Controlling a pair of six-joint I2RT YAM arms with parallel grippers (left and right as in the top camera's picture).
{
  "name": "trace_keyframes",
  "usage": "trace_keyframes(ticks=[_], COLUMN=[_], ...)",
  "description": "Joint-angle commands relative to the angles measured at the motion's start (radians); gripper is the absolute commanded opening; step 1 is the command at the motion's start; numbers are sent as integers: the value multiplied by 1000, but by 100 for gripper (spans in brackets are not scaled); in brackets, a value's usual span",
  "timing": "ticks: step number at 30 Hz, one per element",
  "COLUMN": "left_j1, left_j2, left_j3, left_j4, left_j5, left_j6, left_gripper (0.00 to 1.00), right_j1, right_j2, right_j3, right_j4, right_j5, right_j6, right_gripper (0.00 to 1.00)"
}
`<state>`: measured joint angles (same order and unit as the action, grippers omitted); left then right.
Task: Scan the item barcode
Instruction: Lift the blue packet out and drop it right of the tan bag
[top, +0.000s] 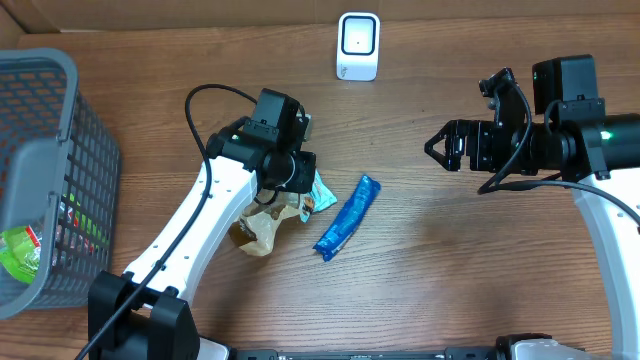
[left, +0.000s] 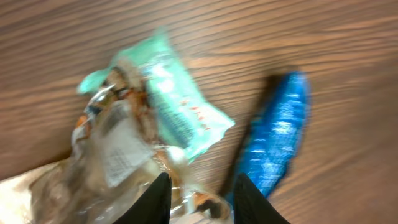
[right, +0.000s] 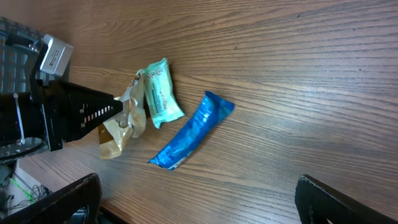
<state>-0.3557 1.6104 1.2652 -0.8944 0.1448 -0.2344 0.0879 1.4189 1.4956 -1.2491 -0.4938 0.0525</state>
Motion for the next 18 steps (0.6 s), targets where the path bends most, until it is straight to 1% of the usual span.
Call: trace_keyframes(ticks=[1,3,5,7,10,14,18], left_j1=[4,5,11,31,93,250,490], left_j2=[-29,-52,-77,-102,-136,-187,-235], left_j3=[58,120,200,296,425,555,576], left_j4=[-27,-66,-116,-177,-265,-367,-401], left_j5=[-136,-194,-253,-310,-357,-355,-359], left_j6=[-51,-51,-51,-60,-93,-110,-111], left_gripper=[26,29,34,45,57,63,73], right_j1=[6,6,6,6,6,6,6], right_j2=[-3,-3,-3,-3,-3,-3,-3], right_j3=[-3,-3,-3,-3,-3,-3,-3], right_j4=[4,5,5,5,4,-2,-3], right_j5=[-9,-9,-8,-9,-9,-9,-9], right_j6=[4,4,4,4,4,4,4], right_gripper=[100,100,100,100,99,99,99])
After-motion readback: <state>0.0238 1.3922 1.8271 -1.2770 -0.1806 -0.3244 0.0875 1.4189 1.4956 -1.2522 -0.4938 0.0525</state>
